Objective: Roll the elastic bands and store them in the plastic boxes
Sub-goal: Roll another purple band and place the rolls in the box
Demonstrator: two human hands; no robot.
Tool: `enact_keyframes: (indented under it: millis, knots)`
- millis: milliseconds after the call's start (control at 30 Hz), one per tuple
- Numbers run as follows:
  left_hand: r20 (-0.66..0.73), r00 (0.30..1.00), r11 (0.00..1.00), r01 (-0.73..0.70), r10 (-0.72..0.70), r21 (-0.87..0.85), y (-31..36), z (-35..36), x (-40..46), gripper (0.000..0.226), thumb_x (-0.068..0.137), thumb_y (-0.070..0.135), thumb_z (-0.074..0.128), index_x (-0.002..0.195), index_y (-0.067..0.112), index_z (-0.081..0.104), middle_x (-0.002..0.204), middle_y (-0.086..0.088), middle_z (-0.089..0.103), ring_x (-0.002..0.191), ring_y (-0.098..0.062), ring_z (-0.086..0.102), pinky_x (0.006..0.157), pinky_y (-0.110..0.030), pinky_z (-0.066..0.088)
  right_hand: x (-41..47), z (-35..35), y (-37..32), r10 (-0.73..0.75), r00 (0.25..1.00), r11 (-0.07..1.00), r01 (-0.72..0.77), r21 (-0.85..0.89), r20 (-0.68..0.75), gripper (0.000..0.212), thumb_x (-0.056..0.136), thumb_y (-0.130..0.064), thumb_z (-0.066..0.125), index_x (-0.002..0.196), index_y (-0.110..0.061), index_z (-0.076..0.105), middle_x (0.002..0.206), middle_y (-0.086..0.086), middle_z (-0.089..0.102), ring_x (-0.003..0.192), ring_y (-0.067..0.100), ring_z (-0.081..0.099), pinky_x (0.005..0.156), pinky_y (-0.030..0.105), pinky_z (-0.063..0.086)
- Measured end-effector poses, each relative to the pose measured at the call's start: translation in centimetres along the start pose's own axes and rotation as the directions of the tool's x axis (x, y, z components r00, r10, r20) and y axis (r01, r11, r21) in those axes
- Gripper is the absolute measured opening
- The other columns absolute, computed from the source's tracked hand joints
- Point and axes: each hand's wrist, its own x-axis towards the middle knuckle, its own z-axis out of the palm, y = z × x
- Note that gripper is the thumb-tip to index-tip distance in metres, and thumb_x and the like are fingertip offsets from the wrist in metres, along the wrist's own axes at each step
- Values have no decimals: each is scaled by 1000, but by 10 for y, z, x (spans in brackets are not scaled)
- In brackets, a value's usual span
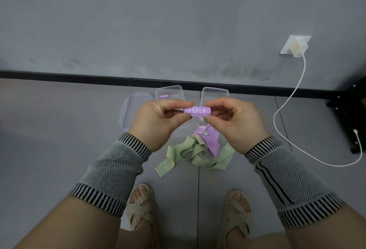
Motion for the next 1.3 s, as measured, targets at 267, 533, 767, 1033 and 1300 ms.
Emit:
enact_keyframes:
  millis: [267, 533, 767, 1033, 1300]
  knots:
    - [-50, 996, 997, 69, -70, -17, -2, -3, -5, 24, 79, -1, 68, 91, 21, 70, 78, 11, 70, 71, -1, 68, 70, -13, 52, -1, 6, -4, 1, 1000, 999, -1, -46, -6, 27, 76, -6, 75, 91, -28, 71, 87, 1, 69, 76, 14, 66, 76, 31, 57]
    - [1, 994, 985, 111, -112, 132, -13, -32, 27, 21, 81, 5, 69, 100, 14, 71, 88, 3, 71, 77, 1, 67, 72, -7, 48, 38, 29, -8, 15, 996, 972, 5, -236, 85, 15, 80, -14, 71, 87, -27, 69, 75, -16, 63, 70, 5, 62, 77, 27, 55]
    - [-16, 989, 966, 146, -146, 215, -110, -37, 94, 21, 83, 6, 67, 97, 22, 69, 78, 7, 69, 64, 11, 62, 62, -4, 44, 115, 77, 84, 85, 979, 977, -47, -207, 183, 23, 79, -14, 72, 87, -34, 62, 80, -14, 66, 74, 6, 63, 77, 25, 55]
    - [-93, 966, 915, 257, -240, 311, -289, -22, 179, 21, 85, 16, 67, 99, 32, 69, 75, 16, 64, 62, 10, 57, 61, -3, 42, 205, 162, 236, 248, 951, 936, -186, -298, 187, 14, 78, -22, 73, 92, -26, 71, 78, -15, 66, 74, -1, 62, 72, 12, 49]
    - [-94, 961, 642, 246, -261, 726, -372, -43, 245, 70, 89, 40, 56, 148, 25, 21, 154, 7, 22, 140, -18, 20, 114, -32, 18, 282, 216, 298, 278, 952, 890, -204, -408, 132, 16, 86, -24, 66, 101, -20, 70, 90, -8, 68, 78, 4, 60, 75, 15, 48]
